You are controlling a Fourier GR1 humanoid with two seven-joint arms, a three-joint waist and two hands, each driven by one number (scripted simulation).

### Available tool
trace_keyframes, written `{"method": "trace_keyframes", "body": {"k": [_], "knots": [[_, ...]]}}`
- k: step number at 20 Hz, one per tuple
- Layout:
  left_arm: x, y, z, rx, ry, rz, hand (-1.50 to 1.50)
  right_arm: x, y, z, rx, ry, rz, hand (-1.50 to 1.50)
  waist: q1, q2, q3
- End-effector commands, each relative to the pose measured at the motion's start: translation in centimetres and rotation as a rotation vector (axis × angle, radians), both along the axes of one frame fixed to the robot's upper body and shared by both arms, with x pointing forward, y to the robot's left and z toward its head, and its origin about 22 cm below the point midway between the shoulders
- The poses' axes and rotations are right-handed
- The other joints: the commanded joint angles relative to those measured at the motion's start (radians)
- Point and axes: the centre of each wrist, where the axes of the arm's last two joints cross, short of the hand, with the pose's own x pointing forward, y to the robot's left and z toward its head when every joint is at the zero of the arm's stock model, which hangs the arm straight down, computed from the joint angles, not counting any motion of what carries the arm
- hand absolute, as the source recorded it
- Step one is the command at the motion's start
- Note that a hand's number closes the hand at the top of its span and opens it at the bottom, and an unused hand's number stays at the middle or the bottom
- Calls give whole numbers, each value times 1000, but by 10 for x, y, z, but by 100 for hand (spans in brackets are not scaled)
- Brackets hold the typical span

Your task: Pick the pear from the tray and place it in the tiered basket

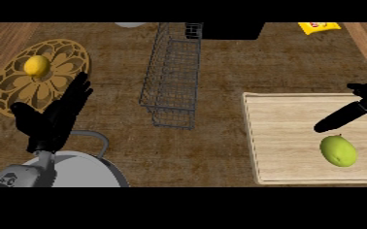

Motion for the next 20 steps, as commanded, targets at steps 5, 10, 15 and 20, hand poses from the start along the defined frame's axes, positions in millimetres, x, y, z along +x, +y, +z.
{"method": "trace_keyframes", "body": {"k": [5, 10, 15, 20], "knots": [[-1, 5, 5, 9, 2, 13, 0, -1, 21, -34, -59, 223, -163, -150, -10, -2, 1], [-6, 15, -13, -2, 12, 13, 0, -19, 6, -55, -100, 218, -145, -150, -26, -2, 1], [-9, 11, 13, 0, 18, 24, 0, -28, 12, -63, -156, 198, -148, -150, -22, -5, 2], [-11, 12, 6, 1, 13, 37, 0, -26, -1, -68, -173, 243, -140, -150, -17, -3, 2]]}}
